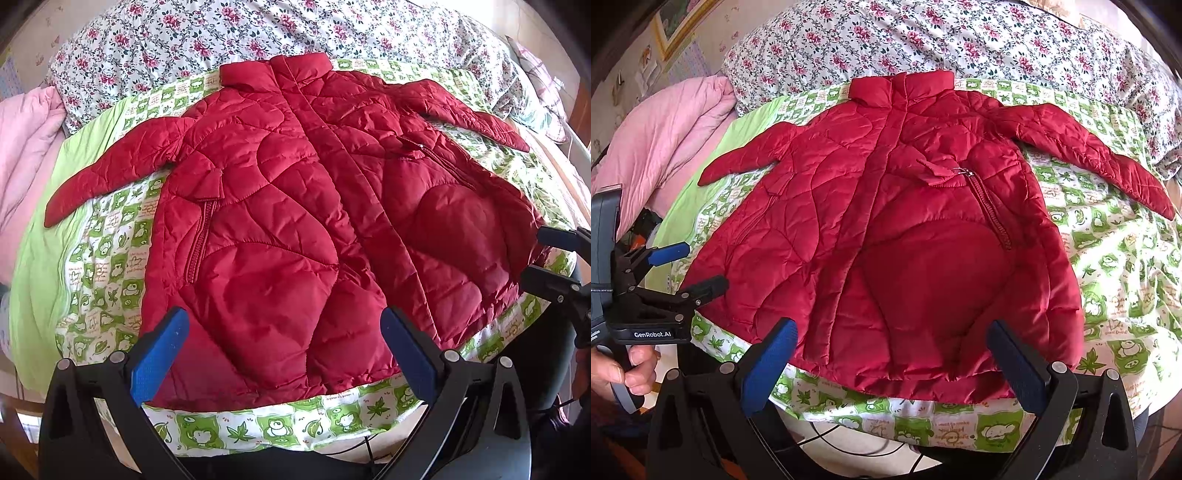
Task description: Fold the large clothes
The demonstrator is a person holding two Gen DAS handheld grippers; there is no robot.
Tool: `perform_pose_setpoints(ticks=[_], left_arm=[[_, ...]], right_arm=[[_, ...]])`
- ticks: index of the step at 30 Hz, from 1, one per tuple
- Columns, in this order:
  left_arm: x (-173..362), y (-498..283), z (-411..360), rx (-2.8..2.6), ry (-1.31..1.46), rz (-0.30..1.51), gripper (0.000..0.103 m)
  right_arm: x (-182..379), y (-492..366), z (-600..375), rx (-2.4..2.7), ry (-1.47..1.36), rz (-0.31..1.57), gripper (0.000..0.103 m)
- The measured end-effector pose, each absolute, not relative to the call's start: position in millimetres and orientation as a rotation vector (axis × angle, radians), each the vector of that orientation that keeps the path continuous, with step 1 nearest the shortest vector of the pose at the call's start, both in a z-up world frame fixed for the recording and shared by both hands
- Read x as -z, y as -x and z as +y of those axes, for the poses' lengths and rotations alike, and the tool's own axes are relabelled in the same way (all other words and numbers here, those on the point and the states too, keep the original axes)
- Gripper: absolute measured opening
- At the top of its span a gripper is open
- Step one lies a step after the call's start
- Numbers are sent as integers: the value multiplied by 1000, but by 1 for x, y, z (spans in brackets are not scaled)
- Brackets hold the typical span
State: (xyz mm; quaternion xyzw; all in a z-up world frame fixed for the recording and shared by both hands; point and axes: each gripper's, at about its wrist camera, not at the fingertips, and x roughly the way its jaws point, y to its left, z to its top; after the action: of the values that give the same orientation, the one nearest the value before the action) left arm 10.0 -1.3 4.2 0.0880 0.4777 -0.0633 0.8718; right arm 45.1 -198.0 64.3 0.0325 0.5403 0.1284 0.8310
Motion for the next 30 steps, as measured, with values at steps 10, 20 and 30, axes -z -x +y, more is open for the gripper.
perform_pose_setpoints(ticks=[10, 20, 30], left_arm=[[-3, -16, -2, 133, -189, 1003, 103], [0, -32, -1, 167, -156, 1009, 103], [5, -61, 21, 167, -17, 1039, 103]], right_arm=[[-65, -54, -203, -279, -88, 1124, 103], [-58, -64, -212, -266, -114, 1143, 103], [-57, -91, -277, -160, -258, 1073, 103]])
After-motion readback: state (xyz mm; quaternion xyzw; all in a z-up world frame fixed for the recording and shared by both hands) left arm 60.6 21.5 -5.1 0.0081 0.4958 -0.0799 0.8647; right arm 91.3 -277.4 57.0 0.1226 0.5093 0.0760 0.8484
